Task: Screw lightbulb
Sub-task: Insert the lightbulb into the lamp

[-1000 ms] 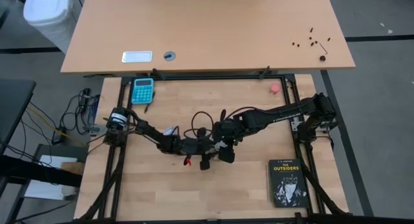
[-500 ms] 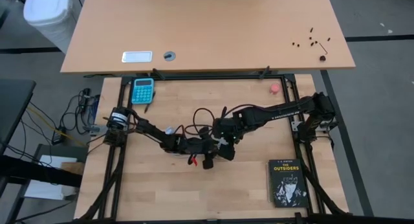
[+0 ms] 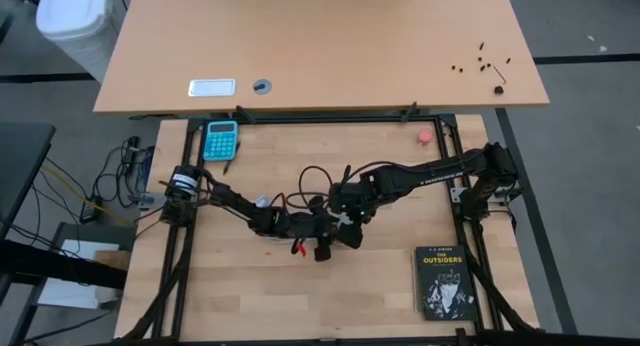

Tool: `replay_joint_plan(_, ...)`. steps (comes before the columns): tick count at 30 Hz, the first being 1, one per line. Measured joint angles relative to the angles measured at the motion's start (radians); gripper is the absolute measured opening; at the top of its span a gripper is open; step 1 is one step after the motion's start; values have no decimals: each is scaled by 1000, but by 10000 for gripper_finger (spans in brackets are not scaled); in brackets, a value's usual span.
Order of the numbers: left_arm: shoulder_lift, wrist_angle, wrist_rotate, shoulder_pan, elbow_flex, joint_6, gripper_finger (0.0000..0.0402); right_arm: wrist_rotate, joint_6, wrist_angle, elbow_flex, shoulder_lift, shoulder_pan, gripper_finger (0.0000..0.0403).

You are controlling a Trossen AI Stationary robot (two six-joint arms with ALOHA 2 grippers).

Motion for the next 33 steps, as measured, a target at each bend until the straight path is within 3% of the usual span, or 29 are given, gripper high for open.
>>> replay_joint_plan(11,0,-239,44,0,149,4,193,-6,17,-64,0,0,-8,277)
replay_joint_plan(25,0,-247,52,0,158,0,193,-3,41,-64,0,0,-6,278)
replay_joint_plan(29,-5,-246,67,0,158,-1,193,-8,-82,-29,0,0,-4,277)
replay_joint_plan(33,-17,-255,88,-1,159,-6,193,-17,-87,-21,0,0,-3,277)
